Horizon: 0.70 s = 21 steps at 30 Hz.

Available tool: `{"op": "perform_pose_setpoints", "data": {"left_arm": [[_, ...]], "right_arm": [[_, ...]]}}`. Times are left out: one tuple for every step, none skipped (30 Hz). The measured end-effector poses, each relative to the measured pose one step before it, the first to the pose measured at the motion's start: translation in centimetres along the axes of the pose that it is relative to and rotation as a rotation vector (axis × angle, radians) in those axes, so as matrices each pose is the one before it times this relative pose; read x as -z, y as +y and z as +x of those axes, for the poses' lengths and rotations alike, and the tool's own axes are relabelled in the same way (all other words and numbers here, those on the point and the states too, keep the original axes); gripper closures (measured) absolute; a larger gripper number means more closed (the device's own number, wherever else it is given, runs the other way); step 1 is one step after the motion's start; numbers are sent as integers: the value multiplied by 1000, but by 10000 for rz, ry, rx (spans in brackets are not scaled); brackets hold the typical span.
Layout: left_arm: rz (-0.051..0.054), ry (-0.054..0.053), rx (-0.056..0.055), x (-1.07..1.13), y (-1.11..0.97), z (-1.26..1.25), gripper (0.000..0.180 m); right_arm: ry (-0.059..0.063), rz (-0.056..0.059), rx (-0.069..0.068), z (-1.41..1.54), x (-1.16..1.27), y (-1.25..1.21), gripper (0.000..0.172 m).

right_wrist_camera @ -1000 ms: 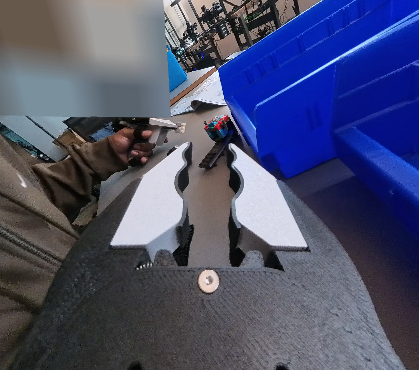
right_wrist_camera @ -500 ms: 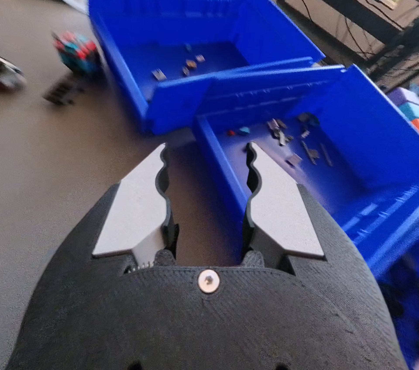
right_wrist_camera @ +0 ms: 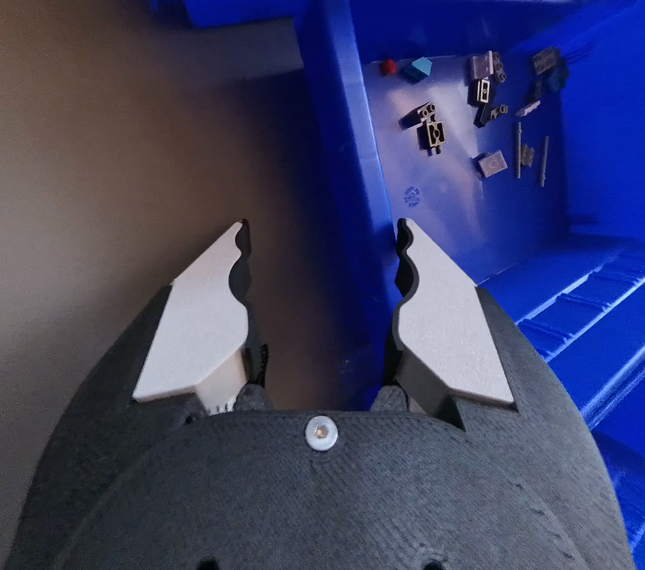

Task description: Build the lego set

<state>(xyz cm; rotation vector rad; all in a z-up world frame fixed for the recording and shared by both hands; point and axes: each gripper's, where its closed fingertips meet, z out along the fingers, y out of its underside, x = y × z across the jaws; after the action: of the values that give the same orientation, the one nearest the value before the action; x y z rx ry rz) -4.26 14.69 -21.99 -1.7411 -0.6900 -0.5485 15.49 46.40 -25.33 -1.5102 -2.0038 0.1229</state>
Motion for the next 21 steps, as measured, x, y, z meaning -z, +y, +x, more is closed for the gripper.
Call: {"op": "perform_pose_setpoints", "data": {"left_arm": [[-33,-5,15,-32,37,-29,173],[-34,-11,8,-39,35,-27,173],[-22,-14,2,-35,20,-24,173],[-15,-8,4,-21,7,-25,173],[-8,-15,7,-16,0,-34,173],[-2,-20,3,-10,1,-38,173],[0,-21,-1,-10,5,-22,173],[2,-19,-9,1,-3,-19,173],[4,-18,-9,0,1,-10,173],[8,-16,-4,7,-8,-13,174],[9,-8,1,3,-3,-5,174],[6,-5,2,6,-13,-15,173],[0,-12,2,0,1,-15,173],[-5,-17,1,-6,5,-21,173],[-7,-21,0,-17,19,-26,174],[-1,-22,-5,-6,0,-19,173],[10,-24,-7,5,-5,-19,173],[20,-20,-7,8,-17,-16,173],[24,-18,-2,24,-18,-13,174],[23,-17,-3,18,-33,-11,174],[20,-17,-5,17,-16,-12,174]], "right_arm": [[-113,49,-7,-336,214,-52,85],[-124,63,-5,-368,245,-30,87],[-144,58,-23,-410,261,-21,87],[-149,47,-2,-430,268,-1,88],[-138,59,7,-370,256,15,88],[-118,83,-14,-294,230,-1,88],[-80,108,-39,-160,235,-6,90],[-89,130,-44,-121,211,4,92],[-102,134,-50,-118,192,2,94],[-75,131,-58,-90,203,10,95],[-41,114,-53,-44,176,21,95],[-20,90,-31,-33,163,41,96],[-27,86,4,-69,138,28,96],[-60,85,9,-137,108,22,96],[-72,86,-23,-167,112,-8,96],[-98,104,-19,-227,131,-40,95],[-84,113,-9,-190,160,-52,95],[-67,172,-6,-145,227,-139,97],[-85,307,14,-149,352,-340,99],[-106,465,59,-178,500,-563,100],[-146,620,96,-263,659,-768,99]]}}
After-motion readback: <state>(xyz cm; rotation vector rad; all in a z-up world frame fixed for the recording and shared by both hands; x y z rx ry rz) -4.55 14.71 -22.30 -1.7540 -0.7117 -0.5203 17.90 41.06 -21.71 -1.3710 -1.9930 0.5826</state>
